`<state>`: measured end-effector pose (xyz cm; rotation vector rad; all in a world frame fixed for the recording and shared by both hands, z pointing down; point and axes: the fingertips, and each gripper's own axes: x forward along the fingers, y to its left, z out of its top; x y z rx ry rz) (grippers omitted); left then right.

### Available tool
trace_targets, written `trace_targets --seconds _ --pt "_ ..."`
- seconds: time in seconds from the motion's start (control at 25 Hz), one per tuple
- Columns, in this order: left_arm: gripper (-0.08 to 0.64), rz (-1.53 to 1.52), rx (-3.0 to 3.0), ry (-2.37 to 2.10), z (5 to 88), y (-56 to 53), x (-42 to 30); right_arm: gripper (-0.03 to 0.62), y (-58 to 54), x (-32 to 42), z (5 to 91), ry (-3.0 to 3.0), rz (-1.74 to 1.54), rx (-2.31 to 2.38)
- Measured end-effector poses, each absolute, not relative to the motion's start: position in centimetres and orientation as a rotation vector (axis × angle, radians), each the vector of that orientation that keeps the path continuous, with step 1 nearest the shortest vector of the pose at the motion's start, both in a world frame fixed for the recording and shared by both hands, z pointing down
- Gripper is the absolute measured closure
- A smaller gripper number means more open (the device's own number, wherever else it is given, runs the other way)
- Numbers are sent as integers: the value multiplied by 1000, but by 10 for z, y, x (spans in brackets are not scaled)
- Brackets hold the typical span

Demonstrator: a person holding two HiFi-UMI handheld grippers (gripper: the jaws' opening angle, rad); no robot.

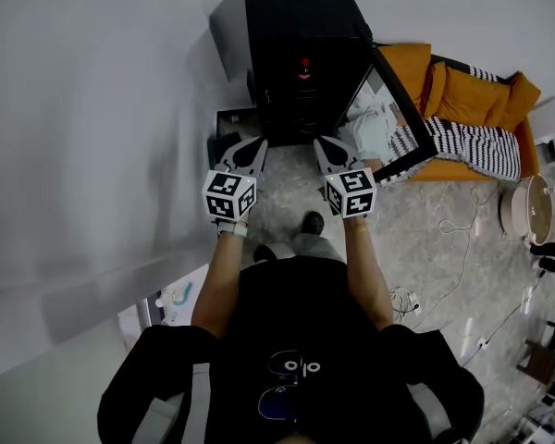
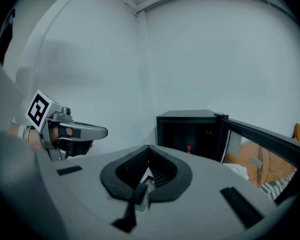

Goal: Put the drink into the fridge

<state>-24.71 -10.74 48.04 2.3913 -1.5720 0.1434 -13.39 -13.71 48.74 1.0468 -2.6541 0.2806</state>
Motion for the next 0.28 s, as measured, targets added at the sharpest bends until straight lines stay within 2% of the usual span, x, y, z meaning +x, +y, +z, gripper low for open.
trace_targets --seconds 0.28 --pt "554 147 2398 -1562 481 -109 -247 584 -137 -135 490 -2647 275 1046"
